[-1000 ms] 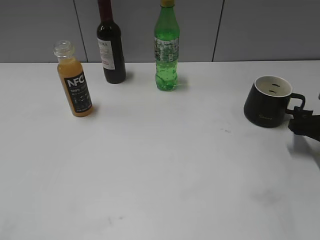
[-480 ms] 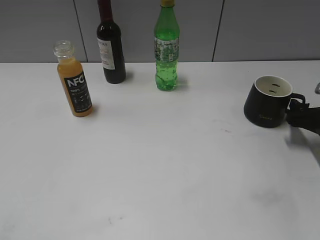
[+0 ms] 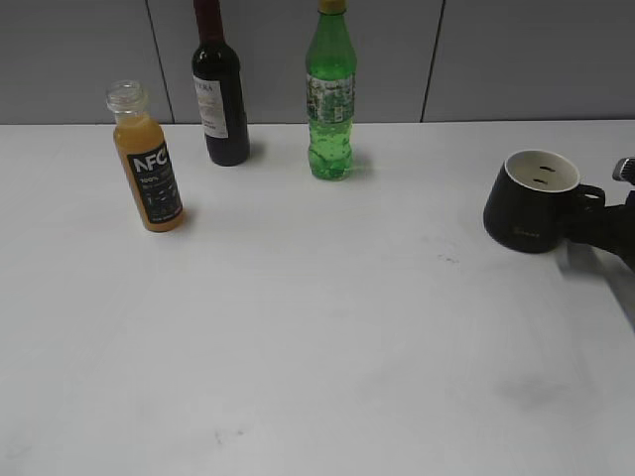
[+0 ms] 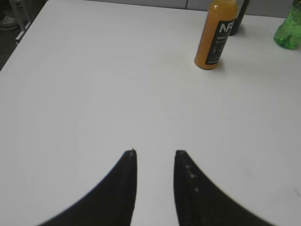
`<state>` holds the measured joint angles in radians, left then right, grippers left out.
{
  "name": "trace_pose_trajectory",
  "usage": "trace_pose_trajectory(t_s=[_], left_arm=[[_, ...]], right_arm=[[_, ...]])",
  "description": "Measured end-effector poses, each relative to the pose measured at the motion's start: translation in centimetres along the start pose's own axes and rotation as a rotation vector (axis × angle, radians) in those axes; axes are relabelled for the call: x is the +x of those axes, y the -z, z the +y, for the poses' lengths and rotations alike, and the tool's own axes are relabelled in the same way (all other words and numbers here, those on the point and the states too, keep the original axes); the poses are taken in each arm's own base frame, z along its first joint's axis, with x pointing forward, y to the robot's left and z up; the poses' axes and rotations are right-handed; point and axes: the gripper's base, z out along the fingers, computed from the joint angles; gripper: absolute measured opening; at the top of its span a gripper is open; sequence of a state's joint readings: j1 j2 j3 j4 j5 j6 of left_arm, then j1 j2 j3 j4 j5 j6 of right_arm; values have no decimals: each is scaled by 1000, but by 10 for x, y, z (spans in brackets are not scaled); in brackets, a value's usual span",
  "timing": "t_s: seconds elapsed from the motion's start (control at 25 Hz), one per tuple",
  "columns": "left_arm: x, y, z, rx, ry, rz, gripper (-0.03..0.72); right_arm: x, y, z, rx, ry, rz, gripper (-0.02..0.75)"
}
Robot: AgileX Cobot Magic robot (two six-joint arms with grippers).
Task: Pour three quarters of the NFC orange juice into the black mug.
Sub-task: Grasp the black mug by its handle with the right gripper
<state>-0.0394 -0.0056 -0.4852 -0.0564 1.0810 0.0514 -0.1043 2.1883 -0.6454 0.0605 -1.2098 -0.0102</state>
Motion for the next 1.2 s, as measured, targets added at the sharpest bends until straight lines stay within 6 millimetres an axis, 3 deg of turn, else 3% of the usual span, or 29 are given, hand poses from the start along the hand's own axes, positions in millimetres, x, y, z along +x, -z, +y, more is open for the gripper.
trace_pose_trajectory(t_s=[0.12, 0.2, 0.28, 0.48, 0.72, 0.88, 1.08, 1.2], left_arm=[[0, 0, 0, 0, 1, 0, 221], [0, 0, 0, 0, 0, 0, 221], [0, 0, 0, 0, 1, 0, 221], [0, 0, 0, 0, 1, 0, 221], [0, 0, 0, 0, 1, 0, 221], [0, 0, 0, 0, 0, 0, 221], [0, 0, 0, 0, 1, 0, 221], [0, 0, 0, 0, 0, 0, 221]], right_arm=[[3, -5, 1, -11, 5, -1, 575], [4, -8, 2, -30, 10, -10, 522], [4, -9, 4, -45, 14, -13, 433], [5, -10, 7, -81, 27, -15, 94], [1, -9, 10, -115, 45, -17, 81], [-10, -1, 25, -169, 107, -18, 69], [-28, 25, 64, -269, 132, -52, 69], [-33, 44, 99, -344, 135, -66, 69]])
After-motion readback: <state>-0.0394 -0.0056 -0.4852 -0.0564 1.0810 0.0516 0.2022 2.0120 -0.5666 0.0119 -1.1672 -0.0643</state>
